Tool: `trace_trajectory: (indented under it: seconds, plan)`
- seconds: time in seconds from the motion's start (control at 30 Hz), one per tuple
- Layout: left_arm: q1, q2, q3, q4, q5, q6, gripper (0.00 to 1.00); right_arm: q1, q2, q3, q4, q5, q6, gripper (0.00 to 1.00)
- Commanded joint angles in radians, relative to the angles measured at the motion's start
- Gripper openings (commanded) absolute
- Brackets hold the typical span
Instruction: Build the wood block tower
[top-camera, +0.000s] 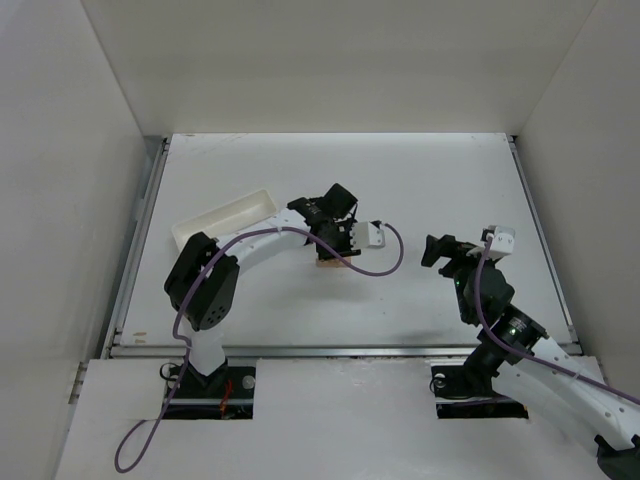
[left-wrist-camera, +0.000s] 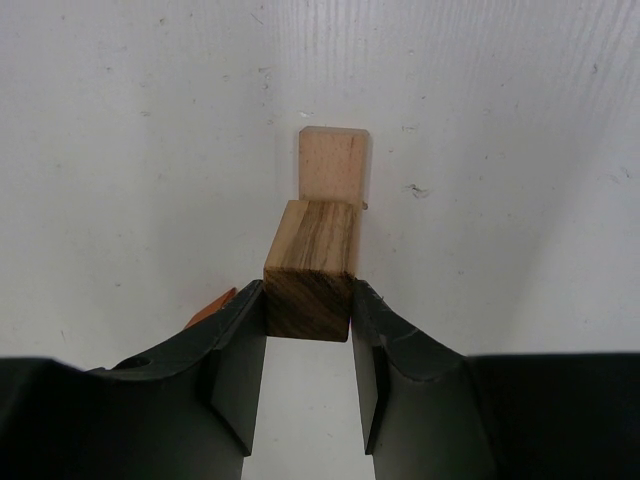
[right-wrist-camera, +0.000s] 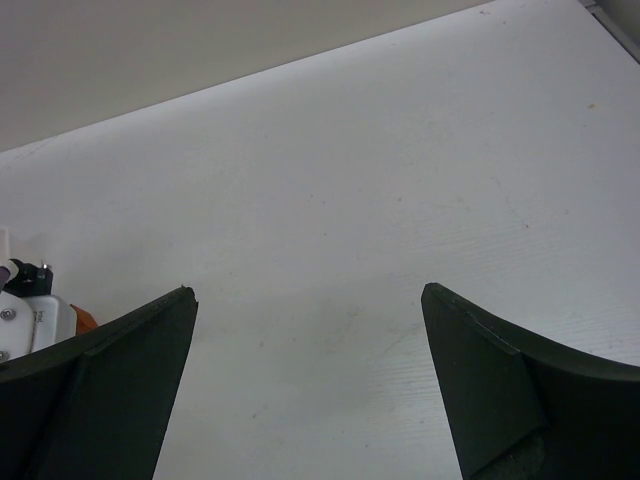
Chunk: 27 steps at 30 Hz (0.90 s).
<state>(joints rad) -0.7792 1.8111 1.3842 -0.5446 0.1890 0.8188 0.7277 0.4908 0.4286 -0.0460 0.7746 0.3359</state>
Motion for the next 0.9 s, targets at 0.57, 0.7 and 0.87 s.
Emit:
trace_trajectory:
  seconds: [0.57, 0.7, 0.87]
  plan:
    - [-0.006, -0.004, -0.010, 0.012, 0.015, -0.012, 0.00, 0.003, -0.009, 0.001, 0.012, 0.003, -0.011, 1.00]
    - [-0.006, -0.004, -0.010, 0.012, 0.006, -0.003, 0.00, 0.003, -0.018, 0.001, 0.012, 0.003, -0.020, 1.00]
    - [-0.006, -0.013, -0.028, 0.012, 0.006, -0.003, 0.02, 0.003, -0.018, 0.001, 0.012, 0.003, -0.020, 1.00]
